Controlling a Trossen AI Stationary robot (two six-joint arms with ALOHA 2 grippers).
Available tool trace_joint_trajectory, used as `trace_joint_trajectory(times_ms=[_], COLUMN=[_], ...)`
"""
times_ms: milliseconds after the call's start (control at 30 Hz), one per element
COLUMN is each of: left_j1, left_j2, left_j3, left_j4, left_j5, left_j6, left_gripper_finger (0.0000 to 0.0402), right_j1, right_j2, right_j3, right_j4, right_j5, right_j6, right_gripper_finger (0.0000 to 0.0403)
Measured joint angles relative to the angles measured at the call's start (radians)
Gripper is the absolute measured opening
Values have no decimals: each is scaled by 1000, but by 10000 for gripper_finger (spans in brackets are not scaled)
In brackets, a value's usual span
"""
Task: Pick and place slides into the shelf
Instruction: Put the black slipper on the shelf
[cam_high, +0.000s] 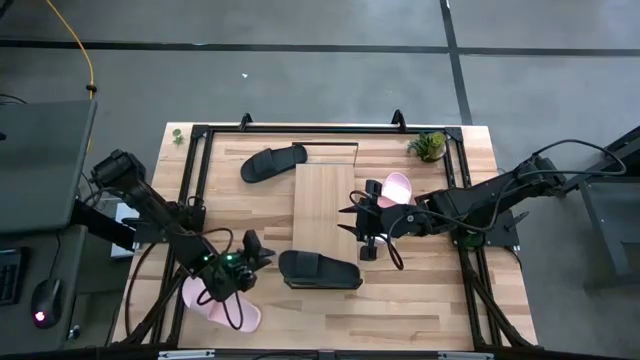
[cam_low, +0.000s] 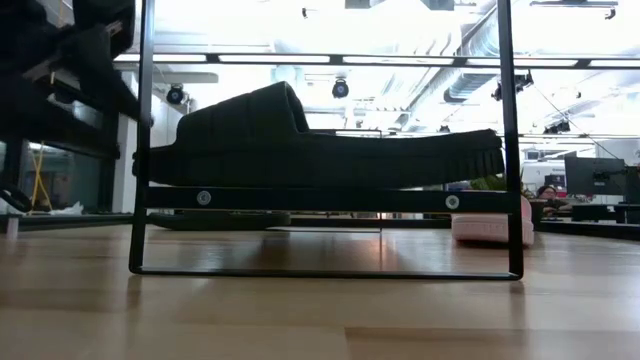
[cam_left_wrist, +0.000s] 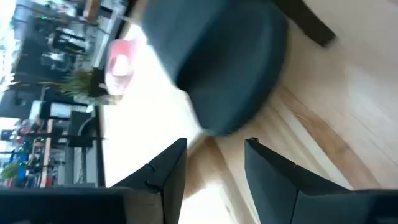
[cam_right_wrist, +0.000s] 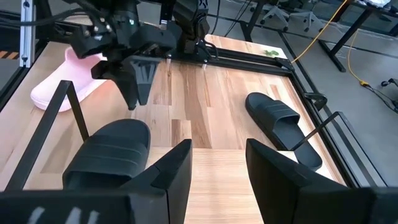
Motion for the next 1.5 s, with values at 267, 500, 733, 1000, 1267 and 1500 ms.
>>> trace_joint_trajectory(times_ms=[267, 500, 733, 1000, 1267, 1500], left_j1=[3, 2, 3, 3, 3, 3], left_j2=[-146, -303, -431, -579, -708, -849], left_j3=[0, 1, 1, 1, 1, 1], left_j4=[-23, -87, -176, -137, -154, -321], left_j5=[-141, -218, -355, -320, -319, -334], left_j6=[-41, -9, 15, -164, -374, -714], left_gripper_finger=[145, 145, 145, 145, 145, 145], right_j1=[0, 0, 0, 0, 0, -14], right_j2=[0, 0, 0, 0, 0, 0], right_j3=[0, 0, 0, 0, 0, 0], right_j4=[-1, -1, 0, 13, 57, 60], right_j5=[0, 0, 2, 3, -5, -8], right_j6=[-2, -10, -33, -55, -72, -53], right_gripper_finger=[142, 142, 142, 142, 142, 142])
